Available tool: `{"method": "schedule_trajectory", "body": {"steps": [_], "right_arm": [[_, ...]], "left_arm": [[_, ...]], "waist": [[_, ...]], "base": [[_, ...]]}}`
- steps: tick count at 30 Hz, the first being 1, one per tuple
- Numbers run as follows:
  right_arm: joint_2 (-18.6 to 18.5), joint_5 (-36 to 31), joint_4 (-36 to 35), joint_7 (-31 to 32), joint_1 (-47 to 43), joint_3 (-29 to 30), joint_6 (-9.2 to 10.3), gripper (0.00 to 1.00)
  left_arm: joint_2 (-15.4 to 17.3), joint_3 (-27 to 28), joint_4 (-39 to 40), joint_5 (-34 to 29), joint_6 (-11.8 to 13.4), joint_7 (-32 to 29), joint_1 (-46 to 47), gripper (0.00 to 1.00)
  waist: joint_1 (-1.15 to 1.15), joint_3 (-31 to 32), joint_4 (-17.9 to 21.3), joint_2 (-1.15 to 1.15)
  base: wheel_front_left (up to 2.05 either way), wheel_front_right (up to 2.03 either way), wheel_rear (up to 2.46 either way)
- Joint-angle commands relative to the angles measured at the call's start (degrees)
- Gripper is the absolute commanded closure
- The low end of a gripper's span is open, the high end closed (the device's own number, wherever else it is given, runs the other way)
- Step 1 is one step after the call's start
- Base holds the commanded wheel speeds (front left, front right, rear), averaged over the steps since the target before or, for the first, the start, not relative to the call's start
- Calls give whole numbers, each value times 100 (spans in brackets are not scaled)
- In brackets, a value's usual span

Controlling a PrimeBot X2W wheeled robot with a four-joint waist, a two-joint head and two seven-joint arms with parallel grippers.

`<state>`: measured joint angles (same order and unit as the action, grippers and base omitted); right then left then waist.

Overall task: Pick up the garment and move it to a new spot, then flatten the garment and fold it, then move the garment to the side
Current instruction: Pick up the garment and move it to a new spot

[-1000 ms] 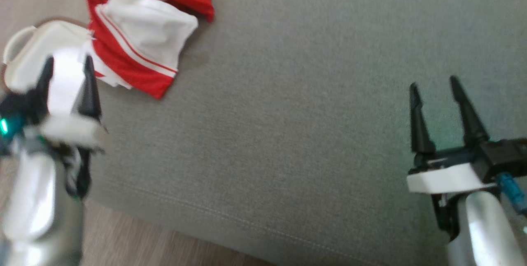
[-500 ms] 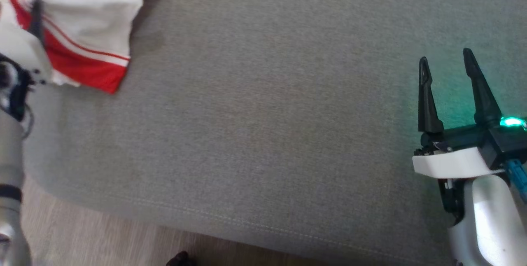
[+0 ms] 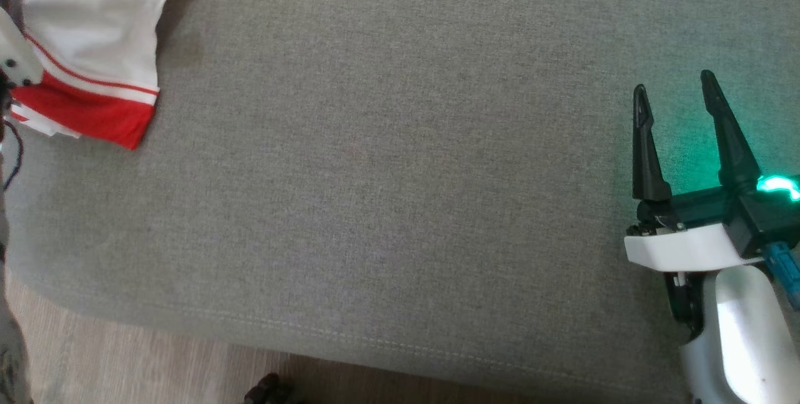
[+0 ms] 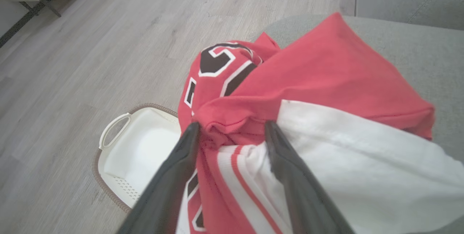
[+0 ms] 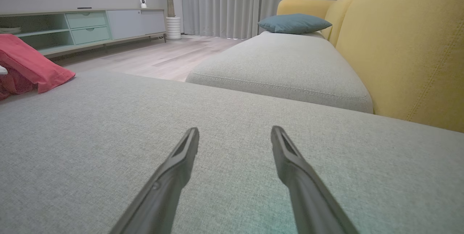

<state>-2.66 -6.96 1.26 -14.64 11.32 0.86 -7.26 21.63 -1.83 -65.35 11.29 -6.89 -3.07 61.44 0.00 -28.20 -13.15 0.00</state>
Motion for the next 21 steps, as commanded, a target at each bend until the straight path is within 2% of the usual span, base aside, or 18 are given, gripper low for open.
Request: {"method": "schedule_trajectory", "body": {"steps": [1,3,6,13,16,18,21], "right_arm": [[-21,19,-183,-30,109,-151,-23,0],[-21,29,-167,-30,115,-147,-23,0],[-21,39,-139,-31,126,-138,-23,0],[-21,182,18,-33,86,-157,-23,0],[-21,284,92,-34,59,-206,-23,0],[-21,371,139,-34,18,-201,-23,0],[-21,522,196,-35,-50,-213,-23,0]], "left_arm": [[312,70,44,34,-6,-27,158,55],[269,-57,-49,-9,-23,-27,177,100],[284,-113,-102,26,-37,167,240,100],[450,-205,-65,-59,51,1040,391,100],[488,-192,12,-52,153,1403,464,100],[490,-151,221,-24,275,1661,520,100],[415,-203,564,-56,297,1764,524,100]], "waist": [[0,3,1,0],[0,18,-3,0],[0,62,-4,0],[0,358,-10,0],[0,576,6,0],[0,838,16,0],[0,1140,22,0]], "base": [[0,0,0],[0,0,0],[0,0,0],[0,0,0],[0,0,0],[0,0,0],[0,0,0]]}}
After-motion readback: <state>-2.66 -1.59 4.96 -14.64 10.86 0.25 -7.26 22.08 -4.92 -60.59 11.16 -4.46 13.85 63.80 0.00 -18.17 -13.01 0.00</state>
